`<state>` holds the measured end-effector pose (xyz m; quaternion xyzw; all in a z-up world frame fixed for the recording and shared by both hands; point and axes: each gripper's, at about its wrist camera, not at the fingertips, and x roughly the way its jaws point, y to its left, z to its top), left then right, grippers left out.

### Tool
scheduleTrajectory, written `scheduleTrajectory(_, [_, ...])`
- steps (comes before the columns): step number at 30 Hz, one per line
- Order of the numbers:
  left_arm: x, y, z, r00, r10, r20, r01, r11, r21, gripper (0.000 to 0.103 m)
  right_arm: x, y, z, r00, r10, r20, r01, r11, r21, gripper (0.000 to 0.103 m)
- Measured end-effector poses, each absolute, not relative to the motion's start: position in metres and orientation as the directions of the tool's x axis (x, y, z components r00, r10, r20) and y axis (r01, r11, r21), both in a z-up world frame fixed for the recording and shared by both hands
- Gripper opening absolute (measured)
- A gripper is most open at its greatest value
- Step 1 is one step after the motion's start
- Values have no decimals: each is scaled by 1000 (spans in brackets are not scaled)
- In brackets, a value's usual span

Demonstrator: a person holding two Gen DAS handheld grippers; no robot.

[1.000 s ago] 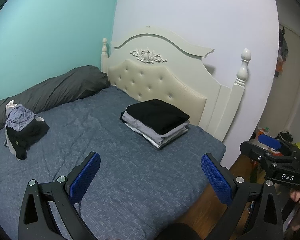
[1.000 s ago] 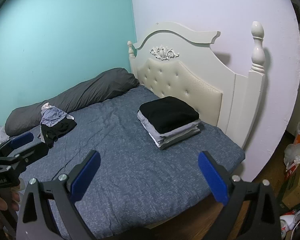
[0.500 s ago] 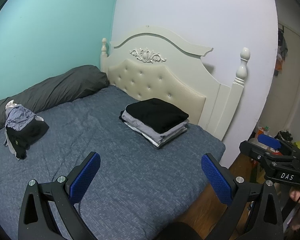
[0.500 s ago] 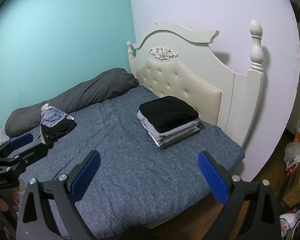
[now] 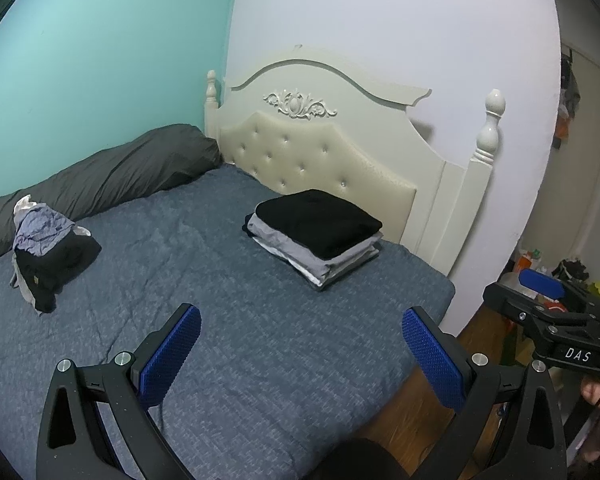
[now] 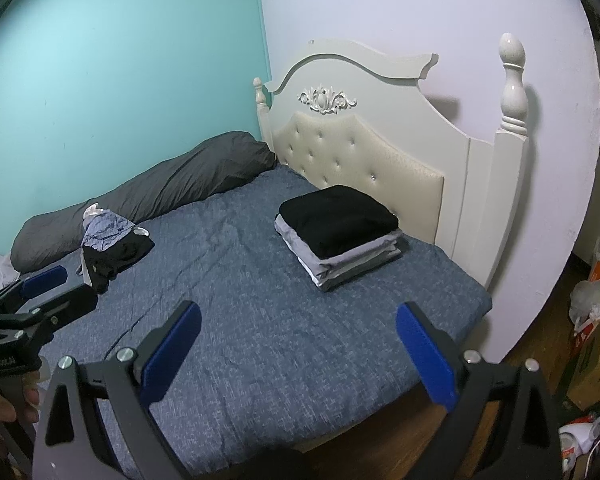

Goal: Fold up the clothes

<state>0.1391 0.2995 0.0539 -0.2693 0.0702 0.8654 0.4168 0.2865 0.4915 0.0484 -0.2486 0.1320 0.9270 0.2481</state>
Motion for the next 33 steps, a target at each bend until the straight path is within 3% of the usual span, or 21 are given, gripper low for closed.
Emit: scheduleTrajectory(33, [132, 293, 45, -520, 657, -545, -741, -665, -94, 103, 283, 496, 38, -745, 375, -551, -525, -840, 138, 99])
